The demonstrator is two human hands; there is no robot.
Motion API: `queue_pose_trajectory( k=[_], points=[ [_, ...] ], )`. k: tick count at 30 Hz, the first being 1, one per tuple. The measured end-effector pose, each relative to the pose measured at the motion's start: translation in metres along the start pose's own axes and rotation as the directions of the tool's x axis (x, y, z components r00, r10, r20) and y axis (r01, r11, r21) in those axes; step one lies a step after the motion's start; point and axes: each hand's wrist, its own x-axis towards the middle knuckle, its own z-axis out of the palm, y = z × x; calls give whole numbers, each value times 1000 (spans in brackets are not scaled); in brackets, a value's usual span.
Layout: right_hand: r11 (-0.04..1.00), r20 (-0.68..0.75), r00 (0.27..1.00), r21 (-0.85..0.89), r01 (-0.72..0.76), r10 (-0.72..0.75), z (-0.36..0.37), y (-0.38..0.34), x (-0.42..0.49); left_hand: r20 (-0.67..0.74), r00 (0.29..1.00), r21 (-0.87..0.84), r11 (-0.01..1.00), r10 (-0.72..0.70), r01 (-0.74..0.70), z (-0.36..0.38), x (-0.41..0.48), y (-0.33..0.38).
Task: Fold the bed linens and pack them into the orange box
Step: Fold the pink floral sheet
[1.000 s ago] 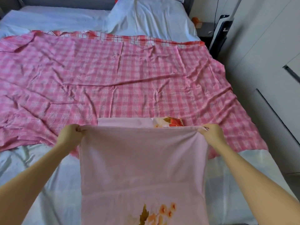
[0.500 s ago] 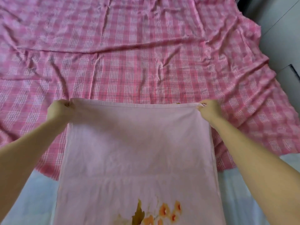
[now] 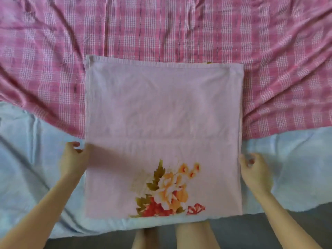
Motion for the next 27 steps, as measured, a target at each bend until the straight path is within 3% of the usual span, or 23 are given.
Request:
queue_pose_trajectory(
  k=[3,6,8,11,15,18,21,27],
  points=[
    [986,235,958,-31,-161,164,8,49,-48,122,990,107,992,-71,58,2,-36,-49],
    [974,382,900,0,-227,210,13,66,-79,227,964,142,984,-137,106,0,-69,-75],
    [937,465,852,119,-329,240,14,64,-90,308,933,151,978,-185,144,-2,-85,-84],
    [816,521,795,281,-505,312,6,56,-96,387,890,92,971,-241,223,-11,-94,-95],
    [739,518,778,353,-574,356,-21,44,-93,399,890,-134,946,-221,295,-29,-96,-94],
    [608,515,781,509,-610,353,-52,21,-82,369,909,-396,853,-192,341,-53,-94,-69],
    [475,540,782,624,-620,311,-80,-13,-61,401,906,-620,689,-134,376,-77,-81,-28],
    [349,539,817,740,-575,205,-113,-99,7,484,873,-761,461,-64,456,-94,-28,77]
  ],
)
